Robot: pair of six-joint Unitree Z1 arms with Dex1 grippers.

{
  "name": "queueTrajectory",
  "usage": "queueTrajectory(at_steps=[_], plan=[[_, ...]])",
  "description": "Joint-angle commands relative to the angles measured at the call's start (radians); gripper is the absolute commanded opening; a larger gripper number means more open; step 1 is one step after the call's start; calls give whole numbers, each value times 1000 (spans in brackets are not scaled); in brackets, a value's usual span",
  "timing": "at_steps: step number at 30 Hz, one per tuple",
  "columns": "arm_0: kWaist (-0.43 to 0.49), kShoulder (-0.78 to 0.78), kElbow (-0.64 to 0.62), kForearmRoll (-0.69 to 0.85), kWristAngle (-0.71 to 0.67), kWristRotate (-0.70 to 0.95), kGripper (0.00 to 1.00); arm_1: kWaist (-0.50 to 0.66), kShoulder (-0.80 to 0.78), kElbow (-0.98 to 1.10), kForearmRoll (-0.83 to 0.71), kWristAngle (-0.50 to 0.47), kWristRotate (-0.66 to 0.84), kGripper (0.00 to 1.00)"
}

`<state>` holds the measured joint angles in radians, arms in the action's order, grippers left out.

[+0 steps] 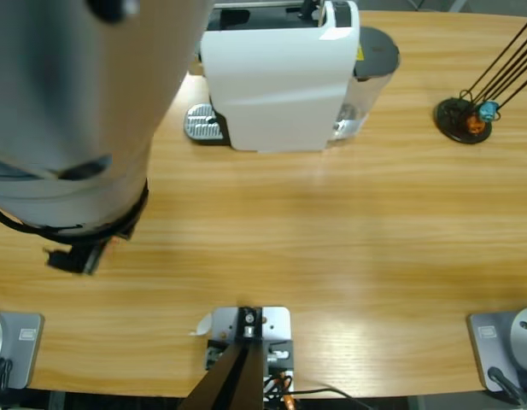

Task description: Pour coffee

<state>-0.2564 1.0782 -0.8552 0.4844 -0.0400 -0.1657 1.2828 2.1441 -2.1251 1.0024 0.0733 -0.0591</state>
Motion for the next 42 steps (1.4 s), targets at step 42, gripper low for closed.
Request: queueTrajectory(at_steps=[42], plan=[[-6,5,38,-13,-107,22,964,-102,425,-404,103,91,-389,815]])
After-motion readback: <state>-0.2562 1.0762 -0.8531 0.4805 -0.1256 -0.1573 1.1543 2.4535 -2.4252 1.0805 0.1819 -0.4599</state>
